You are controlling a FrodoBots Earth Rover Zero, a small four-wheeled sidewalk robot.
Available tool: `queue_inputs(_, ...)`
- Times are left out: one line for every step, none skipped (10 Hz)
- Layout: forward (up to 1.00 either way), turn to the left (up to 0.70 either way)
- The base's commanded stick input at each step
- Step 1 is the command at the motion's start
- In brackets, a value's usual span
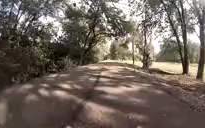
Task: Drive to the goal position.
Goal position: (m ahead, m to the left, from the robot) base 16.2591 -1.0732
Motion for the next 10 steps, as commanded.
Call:
queue_inputs(0.7,0.0)
queue_inputs(0.7,0.0)
queue_inputs(0.7,0.0)
queue_inputs(0.7,0.0)
queue_inputs(0.7,-0.35)
queue_inputs(0.7,-0.35)
queue_inputs(0.7,-0.35)
queue_inputs(0.7,-0.28)
queue_inputs(0.7,0.0)
queue_inputs(0.7,0.0)
